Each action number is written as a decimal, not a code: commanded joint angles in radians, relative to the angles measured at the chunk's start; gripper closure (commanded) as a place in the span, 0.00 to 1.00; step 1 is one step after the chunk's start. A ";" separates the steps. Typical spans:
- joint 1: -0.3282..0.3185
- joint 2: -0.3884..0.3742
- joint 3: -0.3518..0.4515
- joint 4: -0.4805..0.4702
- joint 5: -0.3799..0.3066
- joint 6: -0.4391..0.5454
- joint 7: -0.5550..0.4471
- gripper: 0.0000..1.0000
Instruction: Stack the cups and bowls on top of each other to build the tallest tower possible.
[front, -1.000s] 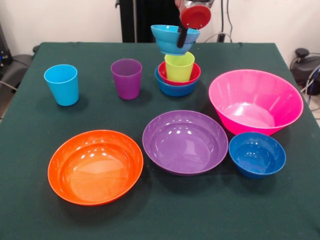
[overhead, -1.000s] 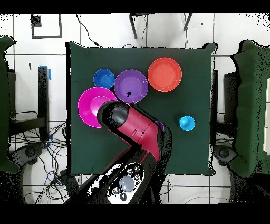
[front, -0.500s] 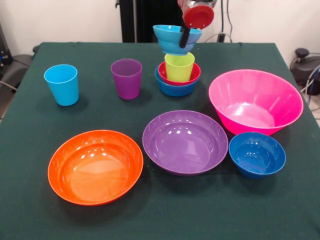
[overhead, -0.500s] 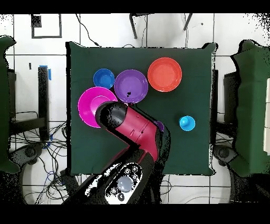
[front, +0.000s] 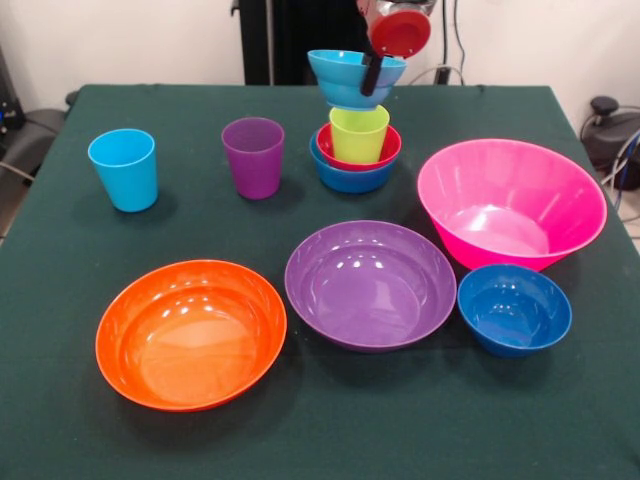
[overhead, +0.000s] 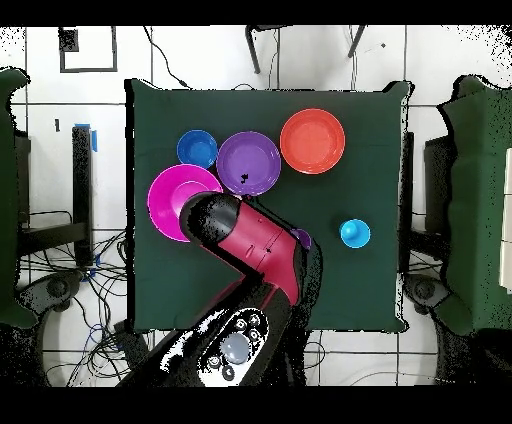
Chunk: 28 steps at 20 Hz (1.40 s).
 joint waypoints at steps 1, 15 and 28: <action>0.006 0.022 0.097 -0.057 0.029 0.079 0.247 1.00; 0.016 0.030 0.092 -0.063 0.040 0.076 0.272 1.00; -0.023 0.033 0.121 -0.062 0.031 0.040 0.222 1.00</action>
